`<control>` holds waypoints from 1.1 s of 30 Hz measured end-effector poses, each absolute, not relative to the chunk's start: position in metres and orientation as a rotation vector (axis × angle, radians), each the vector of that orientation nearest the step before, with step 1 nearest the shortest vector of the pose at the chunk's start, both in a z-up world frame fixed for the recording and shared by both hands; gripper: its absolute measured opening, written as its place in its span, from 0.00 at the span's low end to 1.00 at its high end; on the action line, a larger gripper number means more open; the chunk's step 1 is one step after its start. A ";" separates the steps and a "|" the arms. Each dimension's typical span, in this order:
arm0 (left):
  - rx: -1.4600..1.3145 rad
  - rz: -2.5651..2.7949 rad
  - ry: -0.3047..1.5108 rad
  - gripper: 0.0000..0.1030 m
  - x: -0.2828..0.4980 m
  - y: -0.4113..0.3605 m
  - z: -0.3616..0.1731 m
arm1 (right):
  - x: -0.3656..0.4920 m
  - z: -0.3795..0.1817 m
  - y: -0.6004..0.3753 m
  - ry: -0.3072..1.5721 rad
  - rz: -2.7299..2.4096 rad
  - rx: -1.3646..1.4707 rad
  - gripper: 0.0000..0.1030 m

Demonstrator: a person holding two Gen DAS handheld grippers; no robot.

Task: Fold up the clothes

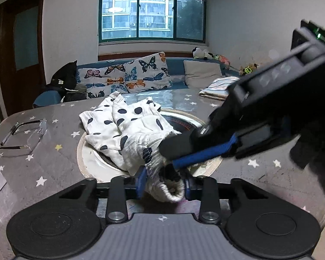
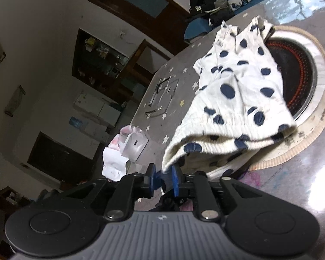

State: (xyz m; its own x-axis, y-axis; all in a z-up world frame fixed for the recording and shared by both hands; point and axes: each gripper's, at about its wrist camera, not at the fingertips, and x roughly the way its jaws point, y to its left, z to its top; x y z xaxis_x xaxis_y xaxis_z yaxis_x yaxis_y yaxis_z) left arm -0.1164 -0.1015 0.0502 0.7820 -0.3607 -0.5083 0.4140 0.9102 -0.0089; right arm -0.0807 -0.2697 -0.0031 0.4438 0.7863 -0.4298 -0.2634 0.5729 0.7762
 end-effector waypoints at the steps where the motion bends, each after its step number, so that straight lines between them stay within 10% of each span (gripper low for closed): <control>1: 0.105 -0.414 0.533 0.33 -0.116 -0.100 0.049 | -0.082 0.000 -0.273 0.867 0.715 0.685 0.22; 21: 0.082 -0.373 0.567 0.23 -0.106 -0.088 0.047 | -0.098 -0.017 -0.242 0.730 0.324 -0.192 0.50; 33: 0.088 -0.372 0.550 0.15 -0.095 -0.082 0.054 | -0.071 -0.032 -0.249 0.730 0.275 -0.129 0.32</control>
